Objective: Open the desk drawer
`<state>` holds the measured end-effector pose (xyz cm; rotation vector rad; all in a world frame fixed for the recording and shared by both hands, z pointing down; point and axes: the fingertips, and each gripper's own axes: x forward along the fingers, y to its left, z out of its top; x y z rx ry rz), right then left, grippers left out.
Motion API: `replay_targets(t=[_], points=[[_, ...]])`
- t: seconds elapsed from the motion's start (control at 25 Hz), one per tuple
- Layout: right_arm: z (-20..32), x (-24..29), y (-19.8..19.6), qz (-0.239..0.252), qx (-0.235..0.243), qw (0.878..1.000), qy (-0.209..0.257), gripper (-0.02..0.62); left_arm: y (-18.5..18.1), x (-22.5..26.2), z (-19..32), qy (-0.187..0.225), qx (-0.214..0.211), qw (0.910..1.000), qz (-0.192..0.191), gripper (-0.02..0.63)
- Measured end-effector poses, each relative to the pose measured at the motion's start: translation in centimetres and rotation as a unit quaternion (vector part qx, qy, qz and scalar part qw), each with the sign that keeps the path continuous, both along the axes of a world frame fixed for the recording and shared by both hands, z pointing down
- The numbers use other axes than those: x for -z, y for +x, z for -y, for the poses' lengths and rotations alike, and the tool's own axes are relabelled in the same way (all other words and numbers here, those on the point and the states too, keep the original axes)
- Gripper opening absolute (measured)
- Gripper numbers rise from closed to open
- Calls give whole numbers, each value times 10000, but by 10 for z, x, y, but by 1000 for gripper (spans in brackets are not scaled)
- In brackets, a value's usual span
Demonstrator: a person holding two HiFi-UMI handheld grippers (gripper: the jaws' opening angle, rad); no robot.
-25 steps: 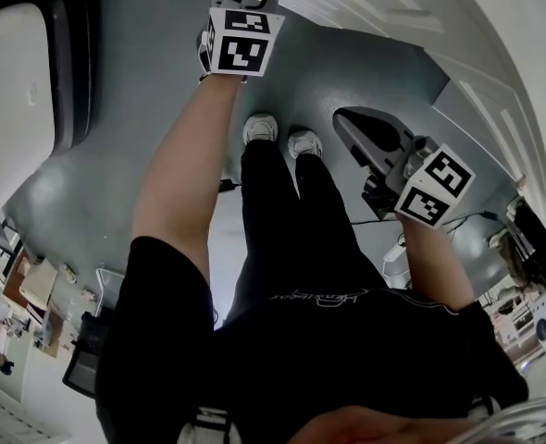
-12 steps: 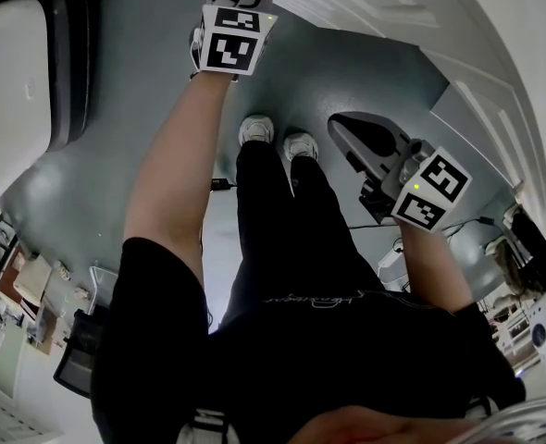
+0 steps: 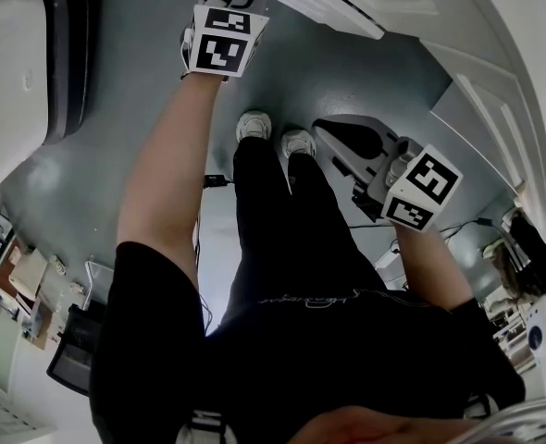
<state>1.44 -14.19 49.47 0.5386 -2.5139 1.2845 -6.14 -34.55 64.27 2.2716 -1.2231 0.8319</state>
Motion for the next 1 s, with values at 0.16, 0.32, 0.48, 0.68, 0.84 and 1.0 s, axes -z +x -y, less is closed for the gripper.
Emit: replay_targets(t=[0.16,0.32,0.48,0.68,0.84,1.0], points=[[0,1,-4,19,94,9999,102,5,-4,0,-7,26,25,10000,6,89],[-5,6,-10,69,203,9997,135,5,-11,2,-16,52,93,9999,40,89],[-16,11,-13,111,359,9992,127,5,-16,3,-26,85,114,9999,-6,89],[-31,11,-19,176,540,9983,97,5,-23,1,-39,78,174,9998,30,89],[-41,8,-21,127,629,9979,69,5,-29,0,-50,70,274,9996,-43,89],[-47,10,-24,114,689,9975,70,5,-36,-1,-63,18,275,9996,-17,89]])
